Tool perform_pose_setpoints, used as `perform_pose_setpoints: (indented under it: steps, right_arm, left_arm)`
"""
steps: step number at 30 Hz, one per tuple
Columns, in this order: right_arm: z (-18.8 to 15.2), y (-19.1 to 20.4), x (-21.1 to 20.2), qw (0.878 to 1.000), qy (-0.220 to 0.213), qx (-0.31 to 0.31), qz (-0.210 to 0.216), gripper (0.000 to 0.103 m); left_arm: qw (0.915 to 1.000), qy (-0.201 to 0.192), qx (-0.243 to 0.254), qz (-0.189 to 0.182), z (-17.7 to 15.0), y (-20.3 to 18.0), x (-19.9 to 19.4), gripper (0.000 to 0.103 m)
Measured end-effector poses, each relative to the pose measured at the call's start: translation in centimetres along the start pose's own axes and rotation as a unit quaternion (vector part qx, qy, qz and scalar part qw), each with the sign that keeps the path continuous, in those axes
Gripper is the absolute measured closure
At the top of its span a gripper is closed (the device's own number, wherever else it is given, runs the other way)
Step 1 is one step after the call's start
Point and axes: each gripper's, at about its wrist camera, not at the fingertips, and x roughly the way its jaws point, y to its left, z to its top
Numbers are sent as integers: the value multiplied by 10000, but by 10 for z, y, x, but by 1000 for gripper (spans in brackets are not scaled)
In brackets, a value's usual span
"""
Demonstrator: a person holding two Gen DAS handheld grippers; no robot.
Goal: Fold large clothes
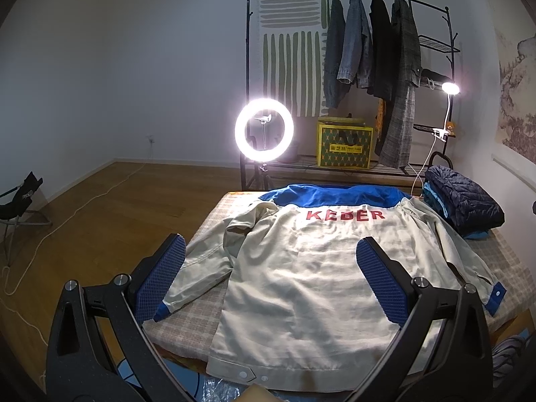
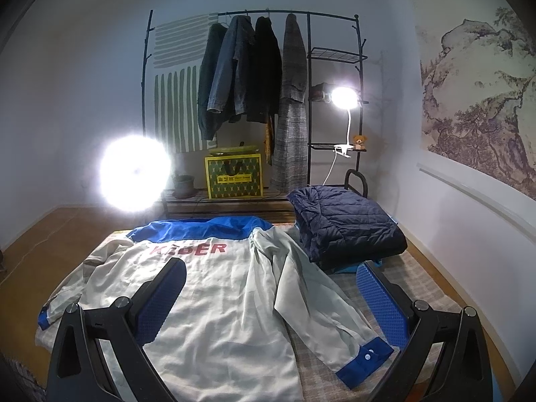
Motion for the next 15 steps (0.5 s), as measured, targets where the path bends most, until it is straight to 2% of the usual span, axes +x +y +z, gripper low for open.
perform_pose_setpoints:
  steps: [15]
  right_arm:
    - [3, 1, -1, 9997, -63, -55, -217, 0]
  left_arm:
    - [10000, -18, 14, 40, -3, -5, 2, 0]
